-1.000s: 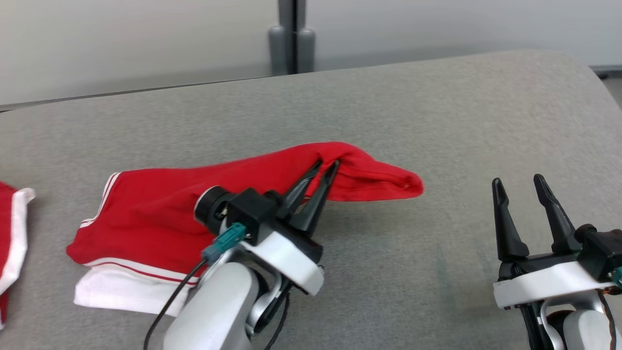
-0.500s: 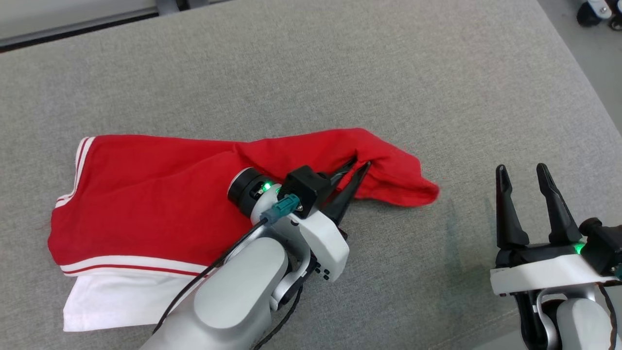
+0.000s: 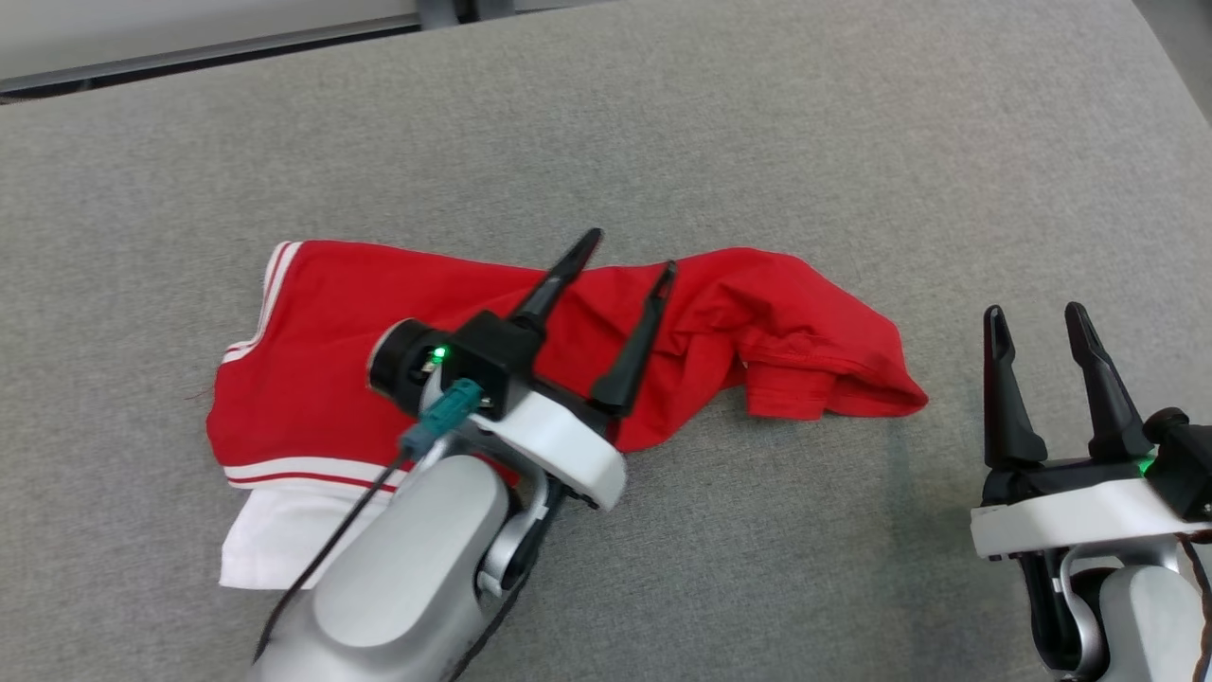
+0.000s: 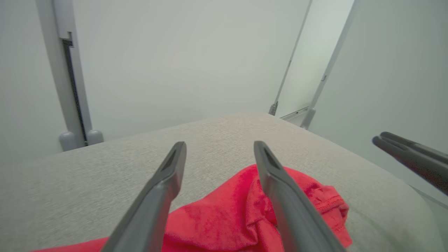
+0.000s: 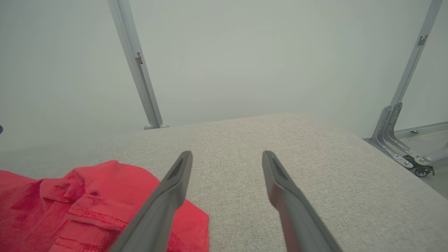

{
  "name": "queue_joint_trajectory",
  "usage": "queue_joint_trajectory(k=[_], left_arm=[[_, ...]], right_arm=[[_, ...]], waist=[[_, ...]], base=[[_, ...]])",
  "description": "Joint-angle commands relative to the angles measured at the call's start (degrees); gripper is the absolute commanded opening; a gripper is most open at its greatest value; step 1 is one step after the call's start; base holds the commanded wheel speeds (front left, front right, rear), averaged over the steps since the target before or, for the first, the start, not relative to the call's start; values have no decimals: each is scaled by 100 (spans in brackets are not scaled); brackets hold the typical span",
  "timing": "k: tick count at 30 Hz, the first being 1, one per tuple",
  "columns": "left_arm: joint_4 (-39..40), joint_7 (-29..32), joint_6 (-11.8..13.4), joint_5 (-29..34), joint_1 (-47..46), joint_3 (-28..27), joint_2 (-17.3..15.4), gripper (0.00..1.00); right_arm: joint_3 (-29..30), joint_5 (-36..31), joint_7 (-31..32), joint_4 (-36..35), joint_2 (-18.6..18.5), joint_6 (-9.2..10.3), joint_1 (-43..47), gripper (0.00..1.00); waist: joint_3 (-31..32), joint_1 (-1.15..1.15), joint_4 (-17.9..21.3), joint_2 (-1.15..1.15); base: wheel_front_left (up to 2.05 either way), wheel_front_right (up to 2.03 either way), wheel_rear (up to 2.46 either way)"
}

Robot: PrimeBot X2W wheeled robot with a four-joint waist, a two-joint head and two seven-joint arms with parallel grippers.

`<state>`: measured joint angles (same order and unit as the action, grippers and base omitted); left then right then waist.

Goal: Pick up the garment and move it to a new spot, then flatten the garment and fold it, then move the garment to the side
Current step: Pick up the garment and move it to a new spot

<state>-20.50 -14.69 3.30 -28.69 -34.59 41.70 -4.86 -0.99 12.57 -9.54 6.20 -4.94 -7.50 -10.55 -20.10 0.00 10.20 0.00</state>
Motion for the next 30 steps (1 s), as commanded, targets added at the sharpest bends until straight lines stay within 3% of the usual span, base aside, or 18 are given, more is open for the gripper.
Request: queue_joint_trajectory(k=[1, 7, 12, 21, 30], left_arm=[[75, -31, 63, -23, 68, -90, -74, 100], [603, -50, 497, -43, 694, -1123, -477, 100], [862, -53, 623, 33, 1365, -2073, -740, 100], [1033, -48, 388, 224, 2461, -2985, -961, 100], [1028, -49, 96, 425, 3047, -2986, -1010, 100]], right_arm=[[9, -22, 8, -40, -40, 2, 21, 100], [75, -75, 192, -190, -119, 2, 193, 100], [122, -114, 354, -307, -172, 2, 388, 100], [212, -126, 637, -539, -226, 2, 756, 100], [118, -148, 831, -632, -249, 2, 1224, 100]], waist=[[199, 0, -214, 0], [523, 0, -592, 0], [789, 0, -882, 0], [1253, 0, -1244, 0], [1777, 0, -1269, 0]], base=[[0, 0, 0], [0, 0, 0], [0, 0, 0], [0, 0, 0], [0, 0, 0]])
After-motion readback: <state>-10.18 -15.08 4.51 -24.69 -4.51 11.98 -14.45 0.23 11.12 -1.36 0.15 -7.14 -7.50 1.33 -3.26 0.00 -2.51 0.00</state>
